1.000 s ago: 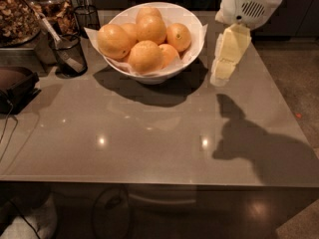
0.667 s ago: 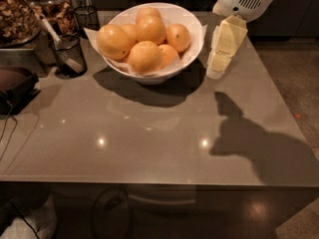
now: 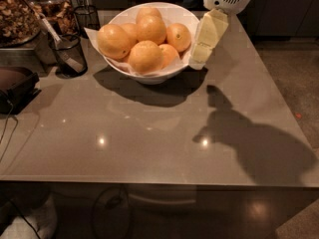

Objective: Pick orange from white bowl

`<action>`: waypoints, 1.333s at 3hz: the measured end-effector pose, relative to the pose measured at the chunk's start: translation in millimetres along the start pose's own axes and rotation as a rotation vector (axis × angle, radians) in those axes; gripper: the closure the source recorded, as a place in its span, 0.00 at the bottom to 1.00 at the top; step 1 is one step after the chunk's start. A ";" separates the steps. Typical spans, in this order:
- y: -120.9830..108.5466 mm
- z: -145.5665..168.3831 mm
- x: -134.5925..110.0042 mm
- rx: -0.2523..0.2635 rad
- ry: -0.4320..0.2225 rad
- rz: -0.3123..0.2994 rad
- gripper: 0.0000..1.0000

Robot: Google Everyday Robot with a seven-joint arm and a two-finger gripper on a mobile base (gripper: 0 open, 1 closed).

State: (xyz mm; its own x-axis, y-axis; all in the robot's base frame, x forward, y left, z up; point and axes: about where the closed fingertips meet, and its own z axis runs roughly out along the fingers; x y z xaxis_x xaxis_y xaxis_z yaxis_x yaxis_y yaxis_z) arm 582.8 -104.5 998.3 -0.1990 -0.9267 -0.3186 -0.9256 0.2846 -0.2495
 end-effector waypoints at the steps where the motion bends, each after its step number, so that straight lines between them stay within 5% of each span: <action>1: -23.8 6.6 -30.1 0.007 0.011 0.032 0.00; 2: -28.1 3.4 -39.2 0.024 -0.011 0.025 0.00; 4: -46.1 26.4 -58.2 -0.048 -0.110 0.089 0.00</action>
Offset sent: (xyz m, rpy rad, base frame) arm 0.0271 0.0200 0.0081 -0.0014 0.0041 -0.0315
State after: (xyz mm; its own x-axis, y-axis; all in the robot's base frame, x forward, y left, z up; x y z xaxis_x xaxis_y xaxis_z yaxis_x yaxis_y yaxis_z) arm 645.6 -57.2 1004.2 -0.2467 -0.8652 -0.4366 -0.9207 0.3499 -0.1730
